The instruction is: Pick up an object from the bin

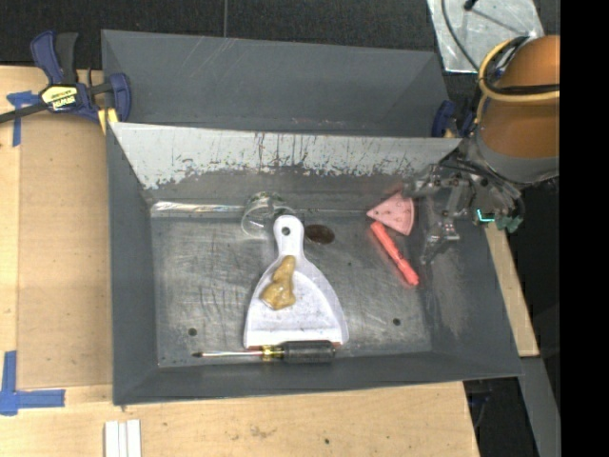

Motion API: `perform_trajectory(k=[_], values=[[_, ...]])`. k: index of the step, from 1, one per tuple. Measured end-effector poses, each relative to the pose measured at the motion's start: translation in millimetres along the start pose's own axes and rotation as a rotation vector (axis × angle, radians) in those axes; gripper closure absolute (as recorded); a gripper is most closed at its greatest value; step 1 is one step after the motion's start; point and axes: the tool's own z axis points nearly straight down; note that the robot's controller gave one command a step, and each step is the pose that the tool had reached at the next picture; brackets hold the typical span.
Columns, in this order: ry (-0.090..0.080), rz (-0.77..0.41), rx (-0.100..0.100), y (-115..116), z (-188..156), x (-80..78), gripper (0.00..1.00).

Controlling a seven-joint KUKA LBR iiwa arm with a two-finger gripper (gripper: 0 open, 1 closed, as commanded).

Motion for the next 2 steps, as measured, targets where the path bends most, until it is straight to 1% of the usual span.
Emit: perform_trajectory(k=[1,2], values=[[-0.006,-0.003,0.001,1,-4,-0.9,0.00],[-0.013,0.016,0.002,-16,73,-27.0,0.00]])
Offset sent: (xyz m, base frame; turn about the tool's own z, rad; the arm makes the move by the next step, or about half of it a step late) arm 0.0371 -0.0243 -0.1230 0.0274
